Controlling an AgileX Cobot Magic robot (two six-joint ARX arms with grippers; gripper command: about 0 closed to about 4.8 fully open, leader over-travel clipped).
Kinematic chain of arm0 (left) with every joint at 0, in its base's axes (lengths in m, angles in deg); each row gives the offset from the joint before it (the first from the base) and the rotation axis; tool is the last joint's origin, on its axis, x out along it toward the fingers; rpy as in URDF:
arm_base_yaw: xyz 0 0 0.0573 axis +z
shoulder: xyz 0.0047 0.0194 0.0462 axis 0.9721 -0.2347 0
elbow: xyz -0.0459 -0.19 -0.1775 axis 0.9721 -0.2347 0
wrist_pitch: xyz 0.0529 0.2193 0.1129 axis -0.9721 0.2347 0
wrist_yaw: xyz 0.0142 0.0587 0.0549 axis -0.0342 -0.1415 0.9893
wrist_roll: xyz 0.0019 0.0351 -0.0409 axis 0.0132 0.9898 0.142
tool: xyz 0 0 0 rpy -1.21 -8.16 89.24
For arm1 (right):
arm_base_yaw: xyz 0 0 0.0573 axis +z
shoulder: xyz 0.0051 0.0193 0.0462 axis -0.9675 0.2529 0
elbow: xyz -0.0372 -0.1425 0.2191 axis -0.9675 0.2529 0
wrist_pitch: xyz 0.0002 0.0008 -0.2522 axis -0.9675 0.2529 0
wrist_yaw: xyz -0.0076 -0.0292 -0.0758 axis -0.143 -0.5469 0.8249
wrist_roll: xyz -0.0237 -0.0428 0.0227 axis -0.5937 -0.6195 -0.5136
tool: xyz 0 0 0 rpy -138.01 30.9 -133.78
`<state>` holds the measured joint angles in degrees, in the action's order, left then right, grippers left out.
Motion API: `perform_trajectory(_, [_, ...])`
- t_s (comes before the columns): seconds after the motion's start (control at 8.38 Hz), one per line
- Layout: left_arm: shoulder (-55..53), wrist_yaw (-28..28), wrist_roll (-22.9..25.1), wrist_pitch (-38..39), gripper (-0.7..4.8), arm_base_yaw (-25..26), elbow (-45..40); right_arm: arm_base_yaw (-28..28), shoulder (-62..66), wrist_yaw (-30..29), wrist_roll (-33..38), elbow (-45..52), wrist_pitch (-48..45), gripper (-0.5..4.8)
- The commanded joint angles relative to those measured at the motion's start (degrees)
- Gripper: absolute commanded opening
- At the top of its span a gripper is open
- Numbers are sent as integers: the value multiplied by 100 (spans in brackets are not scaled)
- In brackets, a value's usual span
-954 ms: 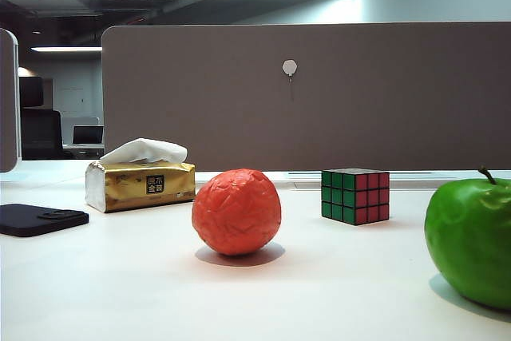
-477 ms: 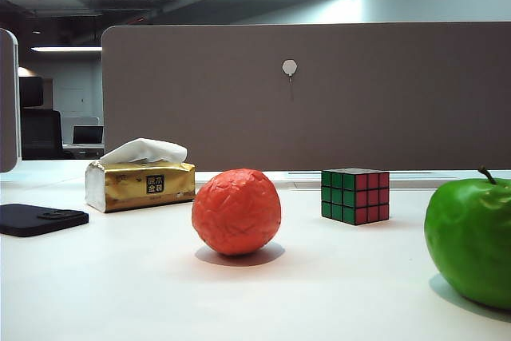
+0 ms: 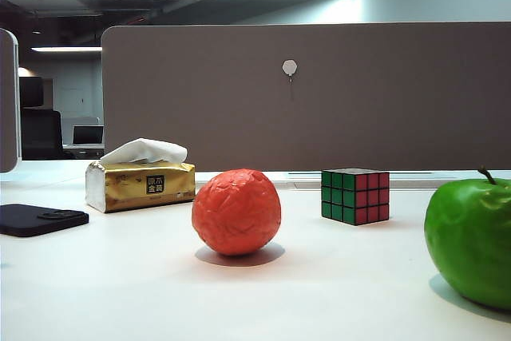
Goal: Move all the fruits on the tabletop near the face of the Rubik's cube that has the color most similar to each fruit.
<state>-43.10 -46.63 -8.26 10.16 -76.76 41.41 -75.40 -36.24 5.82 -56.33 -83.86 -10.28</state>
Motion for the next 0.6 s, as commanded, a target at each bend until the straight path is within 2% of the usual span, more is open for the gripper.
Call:
perform_trajectory(0.12, [-4, -144, 503, 138, -5, -4, 291, 4, 549, -35, -326, -317, 1088, -1])
perform_trajectory(0.24, [-4, -157, 584, 142, -5, -4, 337, 4, 579, -35, -323, -317, 1152, -1])
perform_trajectory(0.36, [-4, -400, 898, 140, -5, -4, 439, 4, 732, -33, -339, -317, 1346, -1])
perform_trajectory(0.6, [-4, -796, 1108, 146, -5, -4, 448, 4, 866, -39, -337, -317, 1436, -1])
